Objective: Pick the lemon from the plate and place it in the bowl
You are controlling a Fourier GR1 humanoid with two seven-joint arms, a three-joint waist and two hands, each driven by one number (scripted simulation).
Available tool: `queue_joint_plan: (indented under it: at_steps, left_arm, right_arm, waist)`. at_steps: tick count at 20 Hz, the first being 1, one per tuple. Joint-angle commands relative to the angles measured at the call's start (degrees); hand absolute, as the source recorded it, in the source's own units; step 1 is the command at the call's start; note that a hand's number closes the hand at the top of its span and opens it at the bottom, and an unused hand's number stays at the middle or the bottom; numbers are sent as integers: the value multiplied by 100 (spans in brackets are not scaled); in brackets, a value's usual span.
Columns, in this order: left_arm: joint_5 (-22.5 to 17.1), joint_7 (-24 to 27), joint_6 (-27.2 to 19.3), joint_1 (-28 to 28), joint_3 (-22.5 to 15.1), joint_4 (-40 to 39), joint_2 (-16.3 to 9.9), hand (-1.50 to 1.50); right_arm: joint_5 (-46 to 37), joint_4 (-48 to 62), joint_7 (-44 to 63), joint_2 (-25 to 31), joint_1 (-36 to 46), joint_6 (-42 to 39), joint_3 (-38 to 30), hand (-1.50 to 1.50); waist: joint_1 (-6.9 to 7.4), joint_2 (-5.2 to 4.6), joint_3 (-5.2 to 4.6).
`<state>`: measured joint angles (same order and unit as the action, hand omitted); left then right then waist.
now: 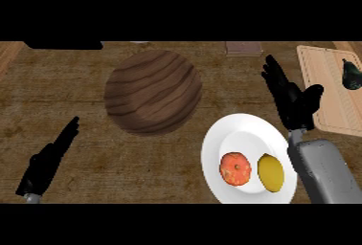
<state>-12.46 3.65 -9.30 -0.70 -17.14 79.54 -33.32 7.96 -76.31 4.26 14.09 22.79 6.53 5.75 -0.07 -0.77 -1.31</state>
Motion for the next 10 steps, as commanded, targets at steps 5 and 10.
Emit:
queue_joint_plan:
  at_steps: [5, 10]
  left_arm:
    - [-208, -142, -593, 688, 268, 491, 896, 0]
    - [-314, -21, -864, 485, 240, 573, 1283, 0]
  right_arm:
    - [-1092, -957, 567, -190, -1508, 431, 1304, 150]
    - [-2157, -1279, -234, -205, -2067, 2624, 568, -150]
  waist:
    - [-186, 135, 121]
    - [-575, 225, 129]
